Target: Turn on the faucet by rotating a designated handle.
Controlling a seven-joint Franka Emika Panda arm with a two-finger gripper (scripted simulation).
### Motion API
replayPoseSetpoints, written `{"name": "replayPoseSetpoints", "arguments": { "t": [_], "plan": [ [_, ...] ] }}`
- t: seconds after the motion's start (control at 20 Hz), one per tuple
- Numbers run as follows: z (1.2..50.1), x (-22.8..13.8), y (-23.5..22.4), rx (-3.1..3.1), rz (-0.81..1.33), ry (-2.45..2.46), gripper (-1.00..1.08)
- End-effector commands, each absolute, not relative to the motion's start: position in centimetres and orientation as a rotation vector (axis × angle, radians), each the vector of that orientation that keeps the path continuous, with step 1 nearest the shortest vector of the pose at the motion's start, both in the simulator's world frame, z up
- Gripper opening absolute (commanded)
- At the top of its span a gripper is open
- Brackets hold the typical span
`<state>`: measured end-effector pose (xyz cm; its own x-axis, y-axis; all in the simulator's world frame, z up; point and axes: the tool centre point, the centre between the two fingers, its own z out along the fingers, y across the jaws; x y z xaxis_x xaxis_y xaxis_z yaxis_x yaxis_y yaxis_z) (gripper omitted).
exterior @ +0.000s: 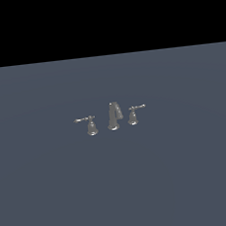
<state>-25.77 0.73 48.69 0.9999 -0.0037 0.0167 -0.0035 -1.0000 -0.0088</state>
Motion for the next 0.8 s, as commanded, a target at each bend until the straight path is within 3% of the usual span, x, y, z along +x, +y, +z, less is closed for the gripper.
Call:
{"name": "replayPoseSetpoints", "arguments": {
  "t": [0.0,0.75],
  "plan": [
    [48.7,-25.8,0.7,-3.133,-0.026,0.006,-1.0],
    [44.6,-22.0,2.0,-3.125,-0.024,0.207,-1.0]
  ]
}}
